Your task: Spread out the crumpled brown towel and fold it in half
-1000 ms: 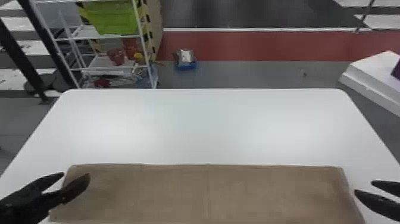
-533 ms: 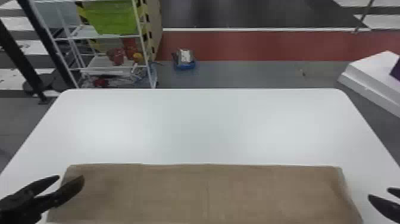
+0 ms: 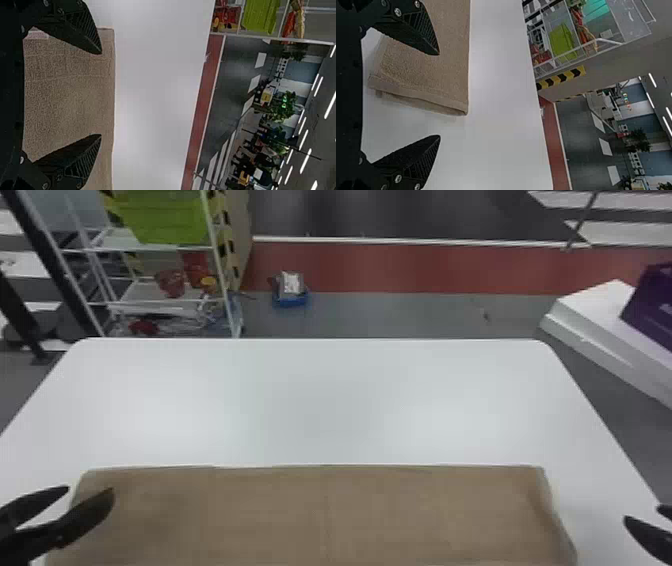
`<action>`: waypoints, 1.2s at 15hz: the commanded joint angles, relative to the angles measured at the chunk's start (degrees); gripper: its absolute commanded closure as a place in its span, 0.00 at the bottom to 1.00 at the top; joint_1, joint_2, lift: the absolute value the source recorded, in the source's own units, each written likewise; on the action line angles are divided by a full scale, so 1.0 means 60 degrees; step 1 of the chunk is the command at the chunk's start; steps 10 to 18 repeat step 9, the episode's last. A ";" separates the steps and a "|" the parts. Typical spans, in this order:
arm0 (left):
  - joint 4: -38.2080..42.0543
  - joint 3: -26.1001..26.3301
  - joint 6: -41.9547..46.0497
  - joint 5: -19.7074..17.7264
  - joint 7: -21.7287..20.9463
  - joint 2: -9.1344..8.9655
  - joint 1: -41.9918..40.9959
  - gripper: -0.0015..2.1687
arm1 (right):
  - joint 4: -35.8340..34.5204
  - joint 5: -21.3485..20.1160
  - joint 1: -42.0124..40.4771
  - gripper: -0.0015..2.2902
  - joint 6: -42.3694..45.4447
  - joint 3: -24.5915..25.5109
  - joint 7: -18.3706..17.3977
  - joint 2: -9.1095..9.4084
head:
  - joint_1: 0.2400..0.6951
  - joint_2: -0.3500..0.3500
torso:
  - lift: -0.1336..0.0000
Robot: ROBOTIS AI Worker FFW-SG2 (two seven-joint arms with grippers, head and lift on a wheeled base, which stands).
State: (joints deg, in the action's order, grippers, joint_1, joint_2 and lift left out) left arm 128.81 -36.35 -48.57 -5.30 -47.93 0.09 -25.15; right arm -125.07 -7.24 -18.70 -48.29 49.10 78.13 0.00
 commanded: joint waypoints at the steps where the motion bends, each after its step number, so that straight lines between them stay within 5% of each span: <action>1: 0.0036 0.0081 -0.0189 0.0048 0.0033 -0.0039 0.0002 0.09 | 0.0000 0.0152 0.0025 0.07 0.0027 0.0313 0.0031 0.0009 | 1.00 0.42 | 0.07; 18: 0.0285 0.0052 -0.0424 -0.0026 -0.0069 -0.0039 -0.0057 0.09 | 0.0102 0.0226 0.0099 0.06 0.0057 0.0518 0.0031 0.0009 | 1.00 0.34 | 0.07</action>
